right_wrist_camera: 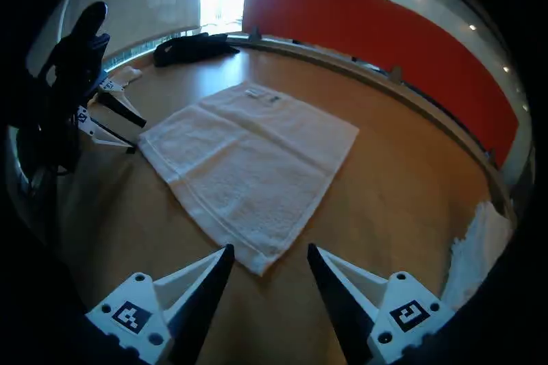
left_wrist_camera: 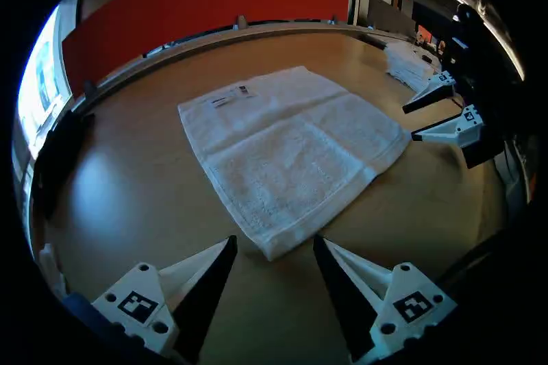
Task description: Fold towel
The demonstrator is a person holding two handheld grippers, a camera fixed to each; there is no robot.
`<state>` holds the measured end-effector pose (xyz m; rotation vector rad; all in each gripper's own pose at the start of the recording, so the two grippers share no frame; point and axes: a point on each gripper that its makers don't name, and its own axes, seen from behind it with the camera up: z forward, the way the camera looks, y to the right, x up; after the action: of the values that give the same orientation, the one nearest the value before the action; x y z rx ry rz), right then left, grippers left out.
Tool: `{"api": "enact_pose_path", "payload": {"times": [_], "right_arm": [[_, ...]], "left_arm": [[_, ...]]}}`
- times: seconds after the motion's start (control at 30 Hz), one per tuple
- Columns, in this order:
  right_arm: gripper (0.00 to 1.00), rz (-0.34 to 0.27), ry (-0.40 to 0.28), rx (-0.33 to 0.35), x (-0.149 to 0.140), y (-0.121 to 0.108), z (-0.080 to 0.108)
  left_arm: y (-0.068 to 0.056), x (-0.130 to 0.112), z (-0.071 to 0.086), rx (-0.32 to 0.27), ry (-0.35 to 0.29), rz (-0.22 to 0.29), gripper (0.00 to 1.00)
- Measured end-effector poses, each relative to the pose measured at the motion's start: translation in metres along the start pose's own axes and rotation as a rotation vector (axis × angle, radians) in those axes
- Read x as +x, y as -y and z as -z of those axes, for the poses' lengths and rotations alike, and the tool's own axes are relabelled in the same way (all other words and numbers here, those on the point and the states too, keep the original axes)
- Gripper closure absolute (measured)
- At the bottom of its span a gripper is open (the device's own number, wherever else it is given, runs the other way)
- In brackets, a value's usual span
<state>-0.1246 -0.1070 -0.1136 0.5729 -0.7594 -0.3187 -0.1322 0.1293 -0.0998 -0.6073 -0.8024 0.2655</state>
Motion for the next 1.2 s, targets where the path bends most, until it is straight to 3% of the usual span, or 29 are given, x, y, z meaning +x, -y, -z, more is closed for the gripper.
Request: {"api": "enact_pose_path", "payload": {"times": [0.27, 0.7, 1.0, 1.2], "right_arm": [[0.29, -0.004, 0.016, 0.012, -0.007, 0.003, -0.004], [0.47, -0.025, 0.030, 0.045, -0.012, 0.009, -0.010], [0.66, -0.033, 0.046, 0.067, -0.012, 0.013, -0.008], [0.75, -0.060, 0.064, 0.068, -0.012, 0.012, -0.008]], "left_arm": [[-0.001, -0.005, -0.003, 0.010, 0.018, -0.002, 0.32], [-0.001, -0.003, -0.005, 0.024, 0.010, 0.012, 0.36], [-0.001, -0.004, -0.005, 0.029, 0.018, 0.018, 0.45], [0.004, -0.004, -0.006, 0.043, 0.024, 0.032, 0.69]]}}
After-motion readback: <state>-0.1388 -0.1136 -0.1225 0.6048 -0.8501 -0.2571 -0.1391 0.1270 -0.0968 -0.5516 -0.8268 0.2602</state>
